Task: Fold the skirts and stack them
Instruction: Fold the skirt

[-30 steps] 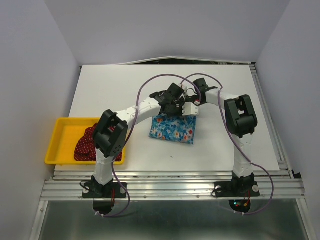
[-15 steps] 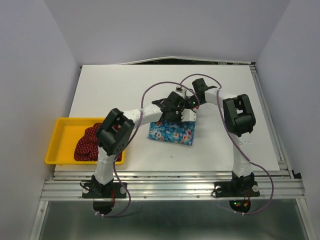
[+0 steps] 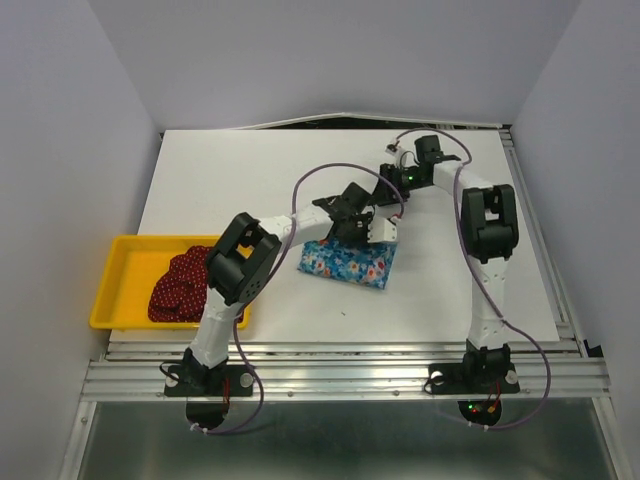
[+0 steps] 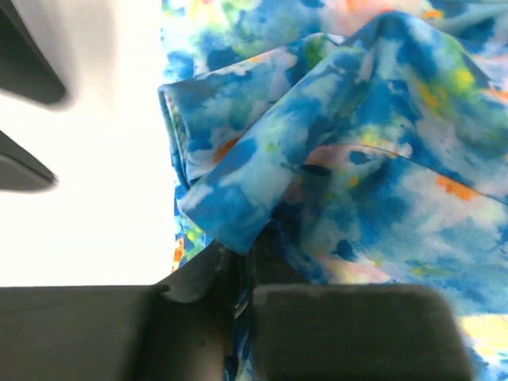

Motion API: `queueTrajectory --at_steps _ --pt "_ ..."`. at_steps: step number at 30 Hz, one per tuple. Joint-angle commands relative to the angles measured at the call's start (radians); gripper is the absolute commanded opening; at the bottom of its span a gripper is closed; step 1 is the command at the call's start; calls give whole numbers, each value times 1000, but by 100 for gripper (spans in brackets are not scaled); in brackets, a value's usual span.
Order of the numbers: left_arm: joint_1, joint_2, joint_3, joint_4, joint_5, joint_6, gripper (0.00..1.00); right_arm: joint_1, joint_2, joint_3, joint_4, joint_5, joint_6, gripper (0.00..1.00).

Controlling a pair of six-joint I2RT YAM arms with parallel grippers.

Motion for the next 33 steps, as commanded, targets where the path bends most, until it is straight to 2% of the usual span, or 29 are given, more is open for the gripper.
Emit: queueTrajectory --at_steps 1,3,12,15,17,19,23,25,28,30,33 --pt "9 74 79 -140 77 -35 29 -77 -71 8 27 59 99 66" --pt "21 81 131 -185 100 -47 37 -113 -122 -34 37 58 105 66" --pt "101 137 466 -410 164 -109 47 -158 -531 -420 91 118 74 65" --pt "119 138 569 -454 187 -136 52 -158 -648 -538 116 33 100 63" --pt "134 124 616 -463 209 -164 64 -158 -697 -612 148 -22 137 63" --pt "150 95 630 -455 224 -208 65 -123 -754 -643 176 -48 157 60" --pt "197 40 592 -415 296 -326 62 -51 -804 -684 208 -67 224 54" --pt "226 0 537 -374 399 -452 54 9 -815 -713 244 -65 240 53" --pt "282 -56 345 -236 544 -660 46 60 -797 -747 300 -60 289 53" --pt "292 -78 203 -109 583 -762 45 72 -751 -790 350 -53 324 53" --pt "297 -64 116 -9 586 -806 44 72 -671 -813 360 -4 317 53"
